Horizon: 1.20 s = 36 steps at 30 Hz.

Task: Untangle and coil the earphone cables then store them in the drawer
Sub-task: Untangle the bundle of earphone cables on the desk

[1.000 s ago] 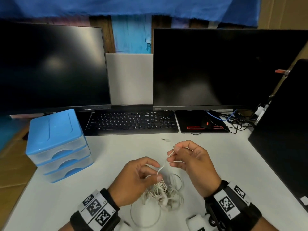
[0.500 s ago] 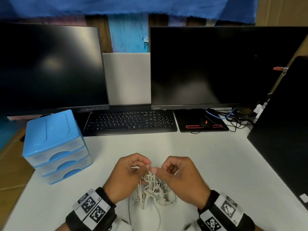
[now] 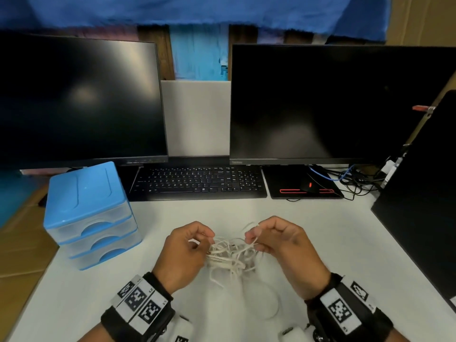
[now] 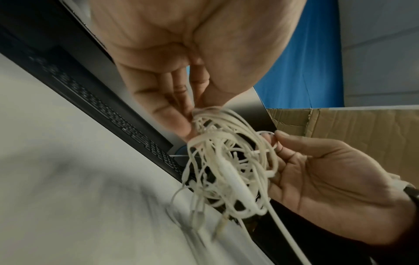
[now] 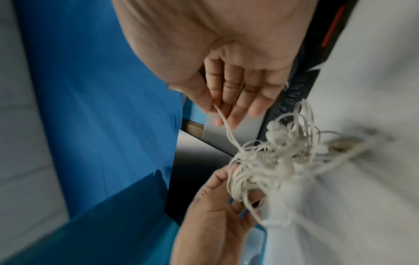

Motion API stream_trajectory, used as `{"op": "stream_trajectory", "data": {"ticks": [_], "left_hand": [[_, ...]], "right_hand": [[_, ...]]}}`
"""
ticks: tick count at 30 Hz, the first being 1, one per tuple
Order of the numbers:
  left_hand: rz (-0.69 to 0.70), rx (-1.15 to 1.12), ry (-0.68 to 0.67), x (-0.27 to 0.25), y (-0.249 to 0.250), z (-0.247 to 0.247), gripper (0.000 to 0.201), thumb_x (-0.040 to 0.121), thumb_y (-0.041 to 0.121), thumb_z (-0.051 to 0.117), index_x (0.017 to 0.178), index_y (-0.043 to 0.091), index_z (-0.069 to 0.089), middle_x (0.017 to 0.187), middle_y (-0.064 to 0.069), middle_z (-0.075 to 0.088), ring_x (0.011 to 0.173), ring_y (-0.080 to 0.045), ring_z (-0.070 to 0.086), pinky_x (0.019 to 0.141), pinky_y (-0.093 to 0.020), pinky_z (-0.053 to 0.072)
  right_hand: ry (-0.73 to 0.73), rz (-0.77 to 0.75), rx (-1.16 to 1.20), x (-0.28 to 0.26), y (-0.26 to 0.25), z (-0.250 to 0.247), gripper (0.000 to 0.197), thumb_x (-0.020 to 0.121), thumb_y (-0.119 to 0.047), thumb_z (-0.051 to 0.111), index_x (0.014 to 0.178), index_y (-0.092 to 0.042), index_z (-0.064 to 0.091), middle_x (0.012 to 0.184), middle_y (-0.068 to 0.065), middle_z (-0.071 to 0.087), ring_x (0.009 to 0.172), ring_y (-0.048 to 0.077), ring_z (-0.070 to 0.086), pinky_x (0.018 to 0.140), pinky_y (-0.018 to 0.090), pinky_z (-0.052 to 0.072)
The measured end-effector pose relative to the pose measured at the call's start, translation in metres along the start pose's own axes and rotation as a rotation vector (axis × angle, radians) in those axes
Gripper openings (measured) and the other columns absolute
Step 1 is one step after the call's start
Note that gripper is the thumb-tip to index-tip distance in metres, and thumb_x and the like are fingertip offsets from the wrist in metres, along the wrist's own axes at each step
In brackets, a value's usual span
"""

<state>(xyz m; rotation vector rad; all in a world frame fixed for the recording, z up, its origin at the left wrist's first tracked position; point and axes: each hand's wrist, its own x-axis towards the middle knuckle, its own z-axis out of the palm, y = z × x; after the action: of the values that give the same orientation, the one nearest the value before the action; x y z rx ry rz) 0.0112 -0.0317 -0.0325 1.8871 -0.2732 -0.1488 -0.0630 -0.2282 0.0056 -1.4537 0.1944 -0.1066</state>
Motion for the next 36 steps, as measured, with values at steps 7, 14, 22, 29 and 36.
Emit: {"op": "stream_trajectory", "data": {"ticks": [7,14,22,29,36], "left_hand": [[-0.024,0.059,0.127,0.011,-0.003,-0.012,0.028,0.09,0.002,0.055,0.078,0.023,0.069,0.083,-0.004,0.068,0.065,-0.023,0.07,0.056,-0.034,0.051],[-0.163,0.532,-0.218,0.015,-0.011,-0.035,0.024,0.081,0.01,0.056,0.073,0.03,0.067,0.078,0.006,0.069,0.069,-0.013,0.065,0.062,-0.025,0.051],[0.234,0.337,-0.412,-0.018,0.019,0.009,0.034,0.078,0.039,0.074,0.108,0.037,0.058,0.109,0.022,0.063,0.103,0.006,0.058,0.09,-0.012,0.043],[0.221,0.348,-0.429,-0.015,0.004,0.013,0.009,0.09,0.031,0.062,0.088,0.026,0.069,0.085,0.012,0.073,0.079,-0.003,0.066,0.079,-0.029,0.054],[0.047,-0.17,-0.41,-0.007,0.014,0.006,0.014,0.093,0.007,0.057,0.098,0.004,0.07,0.087,-0.006,0.075,0.075,-0.01,0.066,0.072,-0.02,0.049]], "right_hand": [[0.052,-0.017,-0.17,0.002,-0.009,-0.006,0.014,0.082,-0.007,0.074,0.071,-0.007,0.065,0.043,-0.012,0.049,0.041,0.003,0.038,0.049,0.014,0.035],[0.241,-0.214,0.024,0.004,-0.02,-0.014,0.011,0.092,-0.014,0.062,0.086,-0.009,0.07,0.048,0.001,0.051,0.05,0.017,0.05,0.061,0.026,0.051],[0.037,-0.178,-0.031,0.001,-0.023,-0.012,0.021,0.085,-0.025,0.061,0.092,-0.008,0.073,0.09,0.009,0.077,0.082,0.02,0.071,0.078,0.034,0.054],[0.217,-0.112,-0.12,0.011,-0.014,-0.025,0.01,0.091,-0.014,0.066,0.09,-0.007,0.074,0.049,-0.012,0.055,0.047,0.004,0.044,0.048,0.014,0.038],[0.049,-0.075,-0.219,0.007,-0.008,-0.016,0.017,0.084,-0.01,0.073,0.098,-0.015,0.066,0.074,0.004,0.068,0.069,0.016,0.063,0.062,0.023,0.051]]}}
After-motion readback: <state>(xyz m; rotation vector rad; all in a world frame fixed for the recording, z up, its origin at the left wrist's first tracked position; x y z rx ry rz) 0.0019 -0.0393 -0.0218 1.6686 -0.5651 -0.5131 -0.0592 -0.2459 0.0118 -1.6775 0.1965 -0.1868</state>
